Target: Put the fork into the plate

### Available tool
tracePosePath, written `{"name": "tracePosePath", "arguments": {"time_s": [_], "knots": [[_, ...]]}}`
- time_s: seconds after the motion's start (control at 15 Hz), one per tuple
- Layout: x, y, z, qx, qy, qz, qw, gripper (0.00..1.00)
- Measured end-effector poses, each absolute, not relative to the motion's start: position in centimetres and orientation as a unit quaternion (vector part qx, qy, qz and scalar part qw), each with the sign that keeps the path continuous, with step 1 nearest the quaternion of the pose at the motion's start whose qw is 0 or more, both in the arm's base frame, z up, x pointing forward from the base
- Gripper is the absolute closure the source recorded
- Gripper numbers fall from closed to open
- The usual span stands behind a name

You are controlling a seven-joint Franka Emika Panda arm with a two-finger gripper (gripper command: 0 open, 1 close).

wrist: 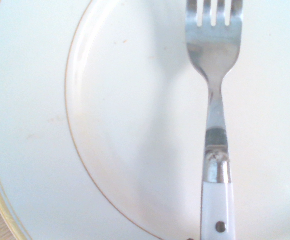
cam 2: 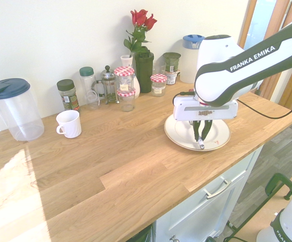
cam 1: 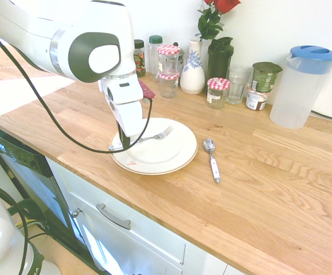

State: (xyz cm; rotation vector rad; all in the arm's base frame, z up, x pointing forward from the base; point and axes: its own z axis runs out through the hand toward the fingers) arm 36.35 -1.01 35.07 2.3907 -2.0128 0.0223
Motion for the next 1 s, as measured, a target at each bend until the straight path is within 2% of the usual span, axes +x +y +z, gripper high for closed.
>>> {"name": "tracePosePath", "arguments": {"time_s": [0.73, 1.0], "knots": [[36.3, -2.1, 34.9, 0.756, -0.654, 0.003, 0.009, 0.00], [37.1, -3.0, 36.8, 0.752, -0.658, 0.043, -0.011, 0.00]]}}
